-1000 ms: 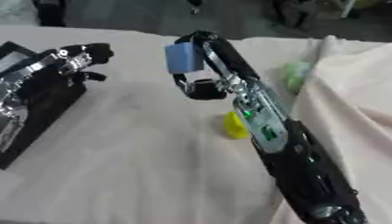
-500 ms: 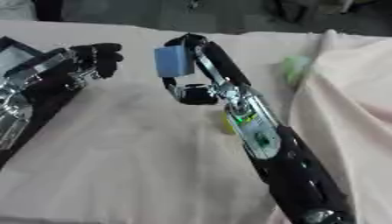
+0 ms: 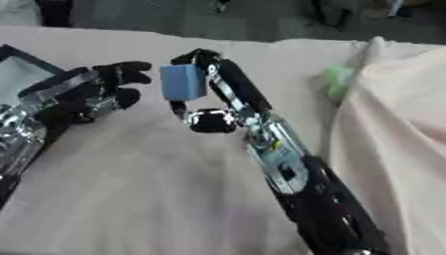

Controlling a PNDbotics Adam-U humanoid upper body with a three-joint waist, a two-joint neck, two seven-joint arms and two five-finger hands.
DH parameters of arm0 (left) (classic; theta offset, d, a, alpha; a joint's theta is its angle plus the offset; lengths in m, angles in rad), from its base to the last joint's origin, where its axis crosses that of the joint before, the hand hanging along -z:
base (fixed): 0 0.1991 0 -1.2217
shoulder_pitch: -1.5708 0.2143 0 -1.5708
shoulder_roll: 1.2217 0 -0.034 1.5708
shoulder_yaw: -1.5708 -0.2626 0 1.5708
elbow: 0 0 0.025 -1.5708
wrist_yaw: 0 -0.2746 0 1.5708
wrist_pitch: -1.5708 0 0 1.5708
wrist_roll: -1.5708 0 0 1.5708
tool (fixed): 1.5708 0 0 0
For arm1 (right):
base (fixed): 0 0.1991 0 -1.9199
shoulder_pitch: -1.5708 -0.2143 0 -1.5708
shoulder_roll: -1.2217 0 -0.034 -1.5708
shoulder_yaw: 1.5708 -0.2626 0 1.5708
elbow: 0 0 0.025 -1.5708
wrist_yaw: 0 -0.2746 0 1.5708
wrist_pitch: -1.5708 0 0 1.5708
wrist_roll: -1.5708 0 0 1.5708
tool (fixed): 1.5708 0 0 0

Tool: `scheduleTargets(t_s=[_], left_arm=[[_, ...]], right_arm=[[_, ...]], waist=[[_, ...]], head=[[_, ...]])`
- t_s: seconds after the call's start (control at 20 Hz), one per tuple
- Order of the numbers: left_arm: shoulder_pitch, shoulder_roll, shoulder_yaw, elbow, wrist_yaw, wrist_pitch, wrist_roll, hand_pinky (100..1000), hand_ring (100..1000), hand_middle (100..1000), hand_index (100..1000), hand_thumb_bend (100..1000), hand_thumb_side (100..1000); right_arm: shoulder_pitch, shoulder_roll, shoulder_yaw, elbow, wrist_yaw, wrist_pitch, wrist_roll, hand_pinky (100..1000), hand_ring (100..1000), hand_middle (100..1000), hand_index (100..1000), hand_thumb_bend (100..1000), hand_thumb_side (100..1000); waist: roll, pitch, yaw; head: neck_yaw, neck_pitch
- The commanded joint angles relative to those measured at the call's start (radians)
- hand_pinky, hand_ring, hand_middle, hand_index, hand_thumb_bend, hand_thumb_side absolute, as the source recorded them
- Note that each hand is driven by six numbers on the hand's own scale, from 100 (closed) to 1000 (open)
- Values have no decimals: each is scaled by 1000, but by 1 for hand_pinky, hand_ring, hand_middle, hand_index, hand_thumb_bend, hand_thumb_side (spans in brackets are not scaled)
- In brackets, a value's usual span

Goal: Pick up the objects with one hand, pass them to the other hand, and then place them into the box on the other side of the table.

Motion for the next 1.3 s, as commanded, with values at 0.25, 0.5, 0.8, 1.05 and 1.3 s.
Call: scheduleTargets(t_s=[0.25, 0.5, 0.8, 1.05, 1.3], left_arm=[[-19, -6, -3, 0, -12, -2, -21, 944, 1000, 992, 821, 345, 594], [-22, -9, -11, -1, 3, -15, -61, 945, 1000, 991, 810, 344, 605], [-26, -2, -13, -6, 31, -26, -106, 948, 1000, 994, 808, 343, 619], [-32, -4, -14, 4, 30, -11, -120, 948, 1000, 993, 821, 343, 632], [-37, -14, -19, 13, 10, 13, -122, 954, 1000, 998, 839, 357, 678]], right_arm=[[-3, 15, 10, -40, 17, -29, -13, 689, 510, 438, 552, 100, 100], [-4, 18, 15, -39, 14, -36, -5, 690, 510, 437, 551, 100, 100], [-6, 19, 19, -37, 3, -42, 4, 688, 508, 435, 550, 100, 100], [-9, 19, 20, -42, -14, -49, 2, 686, 505, 431, 546, 100, 100], [-11, 21, 22, -46, -25, -53, 2, 685, 503, 429, 544, 100, 100]], waist=[[-5, 5, 2], [-5, 6, 1], [-2, 4, 1], [-1, 4, 0], [-1, 3, -2]], head=[[-1, -20], [-7, -5], [-18, 37], [-16, 41], [-8, 34]])
